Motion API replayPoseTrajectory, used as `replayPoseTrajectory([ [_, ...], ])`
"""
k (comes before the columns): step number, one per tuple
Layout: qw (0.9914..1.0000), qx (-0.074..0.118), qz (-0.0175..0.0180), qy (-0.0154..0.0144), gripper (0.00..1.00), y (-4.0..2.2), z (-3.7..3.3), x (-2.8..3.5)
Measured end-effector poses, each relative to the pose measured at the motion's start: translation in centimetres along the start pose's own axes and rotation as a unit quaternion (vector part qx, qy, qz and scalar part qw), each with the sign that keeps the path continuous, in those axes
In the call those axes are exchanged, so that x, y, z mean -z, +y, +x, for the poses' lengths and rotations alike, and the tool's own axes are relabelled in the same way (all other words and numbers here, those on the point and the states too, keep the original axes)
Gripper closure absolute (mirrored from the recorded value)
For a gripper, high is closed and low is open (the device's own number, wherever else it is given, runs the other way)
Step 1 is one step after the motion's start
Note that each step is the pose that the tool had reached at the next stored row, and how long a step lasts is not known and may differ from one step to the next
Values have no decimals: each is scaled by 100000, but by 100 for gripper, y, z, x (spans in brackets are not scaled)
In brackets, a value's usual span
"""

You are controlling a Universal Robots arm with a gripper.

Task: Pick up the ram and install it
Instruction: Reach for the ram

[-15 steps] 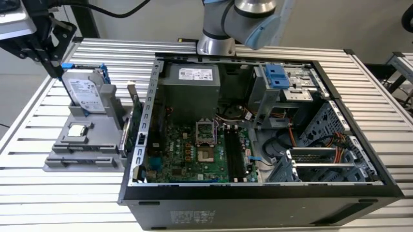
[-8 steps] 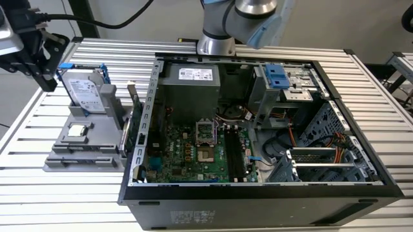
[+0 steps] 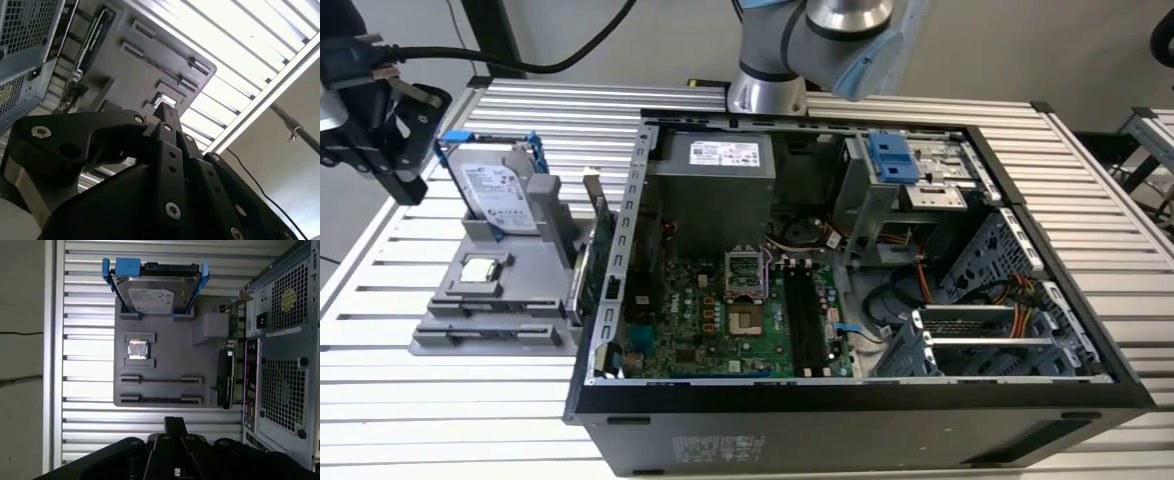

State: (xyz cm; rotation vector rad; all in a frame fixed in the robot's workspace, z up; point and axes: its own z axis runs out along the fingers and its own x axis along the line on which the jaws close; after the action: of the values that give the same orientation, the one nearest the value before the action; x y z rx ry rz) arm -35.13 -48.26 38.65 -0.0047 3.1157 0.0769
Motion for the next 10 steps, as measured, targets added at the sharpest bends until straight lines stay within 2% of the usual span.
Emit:
replayPoseTrajectory([
  [10,100000,-10,-4,67,100,0,1,-1],
])
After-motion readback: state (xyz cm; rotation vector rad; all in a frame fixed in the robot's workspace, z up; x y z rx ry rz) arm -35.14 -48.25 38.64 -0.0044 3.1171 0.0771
